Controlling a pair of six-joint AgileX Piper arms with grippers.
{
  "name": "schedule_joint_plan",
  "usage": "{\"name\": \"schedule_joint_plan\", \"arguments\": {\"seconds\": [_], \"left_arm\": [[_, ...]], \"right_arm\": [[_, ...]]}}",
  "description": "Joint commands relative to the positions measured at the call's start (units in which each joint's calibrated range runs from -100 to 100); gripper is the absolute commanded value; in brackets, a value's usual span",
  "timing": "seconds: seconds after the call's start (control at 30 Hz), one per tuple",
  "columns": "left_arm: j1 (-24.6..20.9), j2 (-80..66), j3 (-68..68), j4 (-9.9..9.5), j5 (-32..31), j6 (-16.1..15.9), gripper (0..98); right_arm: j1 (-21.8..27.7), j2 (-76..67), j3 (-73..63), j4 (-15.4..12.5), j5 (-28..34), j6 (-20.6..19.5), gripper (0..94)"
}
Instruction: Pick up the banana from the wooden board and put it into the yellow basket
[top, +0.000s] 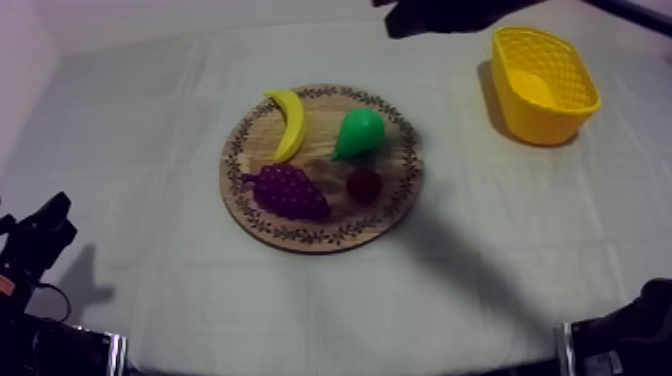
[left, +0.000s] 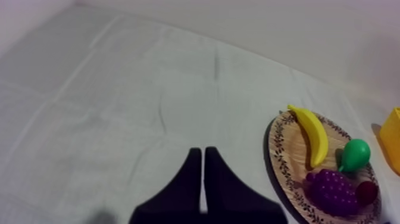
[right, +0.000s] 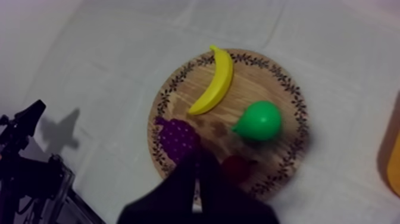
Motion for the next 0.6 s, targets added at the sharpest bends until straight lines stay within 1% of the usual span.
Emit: {"name": "schedule_joint_plan", "arguments": {"seconds": [0.0,0.27,0.37,0.47,0.57], "left_arm": [[0.0,0.0,0.0,-0.02,0.0,0.0,0.1],[0.0,0.0,0.0,-0.02,0.0,0.0,0.1],[0.0,0.0,0.0,-0.02,0.0,0.0,0.1],[0.0,0.0,0.0,-0.02,0.0,0.0,0.1],[0.0,0.0,0.0,-0.02,0.0,0.0,0.1]], "right_arm": [[-0.4,6.0,-3.2,0.2,0.2,-0.7,0.4],[-0.2,20.0,-11.5,-0.5,0.0,-1.0,0.4],[-0.1,24.4,-14.2,-0.5,0.5,-1.1,2.0],[-0.2,28.2,-16.7,-0.3,1.0,-1.5,8.9],[-0.3,31.5,-18.6,-0.3,1.3,-1.7,25.1]]}}
